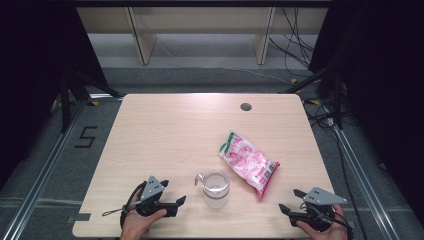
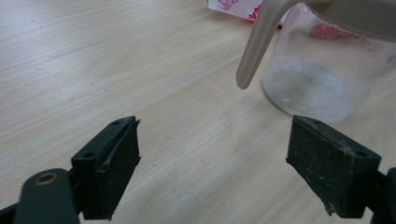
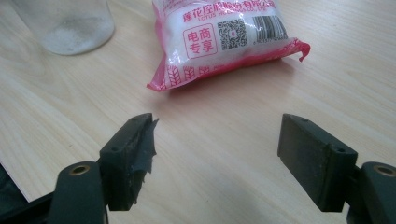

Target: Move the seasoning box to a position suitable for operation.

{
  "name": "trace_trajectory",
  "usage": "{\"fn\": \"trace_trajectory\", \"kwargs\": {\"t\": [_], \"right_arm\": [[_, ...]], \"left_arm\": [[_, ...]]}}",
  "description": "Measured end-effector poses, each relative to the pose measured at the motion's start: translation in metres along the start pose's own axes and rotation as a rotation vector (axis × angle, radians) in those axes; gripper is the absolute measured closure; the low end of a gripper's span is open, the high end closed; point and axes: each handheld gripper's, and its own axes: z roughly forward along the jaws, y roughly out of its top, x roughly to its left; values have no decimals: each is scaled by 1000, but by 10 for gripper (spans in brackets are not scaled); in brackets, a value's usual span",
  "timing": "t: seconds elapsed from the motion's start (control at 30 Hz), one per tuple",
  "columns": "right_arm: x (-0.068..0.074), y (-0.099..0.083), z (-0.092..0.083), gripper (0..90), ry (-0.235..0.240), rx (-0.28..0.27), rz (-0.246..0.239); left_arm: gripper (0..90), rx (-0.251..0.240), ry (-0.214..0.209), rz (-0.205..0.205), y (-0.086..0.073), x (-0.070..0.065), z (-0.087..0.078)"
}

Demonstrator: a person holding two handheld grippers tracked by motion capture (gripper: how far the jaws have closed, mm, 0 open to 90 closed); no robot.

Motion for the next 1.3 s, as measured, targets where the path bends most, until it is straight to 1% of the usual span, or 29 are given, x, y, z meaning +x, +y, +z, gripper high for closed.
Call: {"fn": "trace_trajectory", "kwargs": {"t": [0.07, 0.13, 0.17, 0.23, 0.3, 0.4, 0.47, 0.5, 0.53, 0.57, 0.6, 0.67, 0.7, 0.73, 0.77, 0.8, 0.87, 0.9, 0.93, 0.97, 1.0, 1.03, 1.1, 1.13, 1.17, 1.2, 1.23, 1.27, 1.3], "right_arm": [[0, 0, -1, 282, -20, -6, -11], [-1, 0, -1, 282, -17, -20, -21], [-1, 0, -1, 282, -17, -19, -20], [0, -1, -2, 282, -20, 9, 9], [1, -1, -1, 282, -21, 6, 14], [-1, -1, -1, 282, -22, -5, -12], [-1, -1, -1, 282, -15, -2, -3], [1, -1, -2, 282, -21, 5, 13], [0, -1, -2, 282, -17, 7, 9], [0, -1, -2, 282, -21, 10, 11], [-1, -1, -1, 282, -17, 2, -9], [-1, -1, -1, 282, -17, 2, -10], [-2, -1, 0, 282, -20, -8, -29], [-2, -1, 0, 282, -20, -8, -29], [-2, -2, 1, 281, -5, 6, -10], [-2, -2, 1, 281, -24, 5, -20], [-2, -2, 1, 281, -23, 5, -25], [0, -2, 0, 281, -19, 26, 10], [-2, -2, 1, 281, -20, 12, -16], [-2, -2, 1, 281, -20, 12, -16], [-2, -2, 1, 281, -18, 8, -25], [-2, -2, 1, 281, -18, 8, -25], [-2, -2, 2, 281, -17, 14, -28], [-2, -2, 2, 281, -17, 14, -28], [-3, -2, 2, 281, -14, 16, -31], [-3, -2, 3, 281, -14, 15, -35], [-2, -2, 2, 281, -15, 22, -16], [-2, -2, 2, 281, -15, 22, -16], [0, -2, 2, 281, -17, 25, 6]], "left_arm": [[180, 1, 9, 7, 0, 1, 0], [189, -16, 6, -3, 0, 0, 0], [193, -12, 6, 11, 1, 0, 0], [210, -21, 0, 17, 1, 0, 0], [234, -17, 4, 35, 2, -1, 0], [260, -25, -5, 58, 4, 0, 2], [282, -26, -7, 67, 5, 1, 3], [294, -28, -5, 69, 6, 1, 4], [324, -41, -13, 67, 7, 0, 6], [343, -34, -21, 83, 8, 0, 7], [367, -33, -31, 93, 12, 0, 9], [389, -38, -44, 98, 15, 0, 12], [411, -41, -50, 106, 18, -1, 14], [411, -38, -60, 119, 20, -2, 17], [442, -43, -62, 130, 22, -5, 22], [451, -37, -71, 141, 23, -6, 24], [464, -40, -81, 151, 24, -7, 26], [498, -41, -94, 178, 26, -7, 30], [513, -41, -94, 178, 26, -7, 30], [513, -49, -95, 176, 26, -8, 31], [528, -68, -110, 177, 30, -7, 36], [530, -68, -110, 177, 30, -7, 36], [552, -59, -107, 225, 35, -5, 39], [552, -64, -112, 227, 37, -5, 40], [570, -68, -131, 227, 40, -6, 42], [594, -82, -133, 244, 41, -7, 44], [638, -78, -139, 263, 43, -7, 45], [638, -84, -155, 274, 44, -8, 47], [659, -94, -169, 284, 44, -9, 49]]}}
